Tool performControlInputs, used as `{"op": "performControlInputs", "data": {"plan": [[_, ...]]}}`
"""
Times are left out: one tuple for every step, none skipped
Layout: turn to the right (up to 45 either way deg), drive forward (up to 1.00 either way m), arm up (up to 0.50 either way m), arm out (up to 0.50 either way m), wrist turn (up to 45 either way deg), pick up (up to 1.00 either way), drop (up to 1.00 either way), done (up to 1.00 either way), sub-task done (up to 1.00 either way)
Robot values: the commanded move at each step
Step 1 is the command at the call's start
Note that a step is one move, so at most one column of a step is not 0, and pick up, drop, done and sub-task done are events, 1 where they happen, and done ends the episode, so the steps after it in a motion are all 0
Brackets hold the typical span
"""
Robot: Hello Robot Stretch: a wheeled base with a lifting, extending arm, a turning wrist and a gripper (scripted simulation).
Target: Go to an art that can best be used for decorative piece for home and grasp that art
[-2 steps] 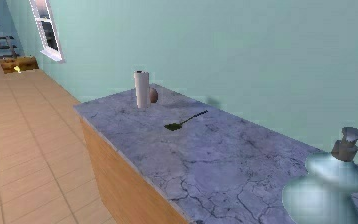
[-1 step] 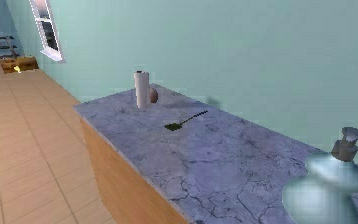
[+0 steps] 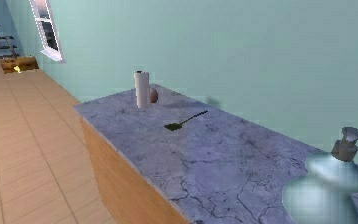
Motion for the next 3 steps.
{"op": "performControlInputs", "data": {"plan": [[0.0,0.00,0.00,0.00,0.0,1.00,0.00,0.00,0.00],[0.0,0.00,0.10,0.00,0.0,0.00,0.00,0.00,0.00],[0.0,0.00,0.00,0.00,0.0,0.00,0.00,1.00,0.00]]}}
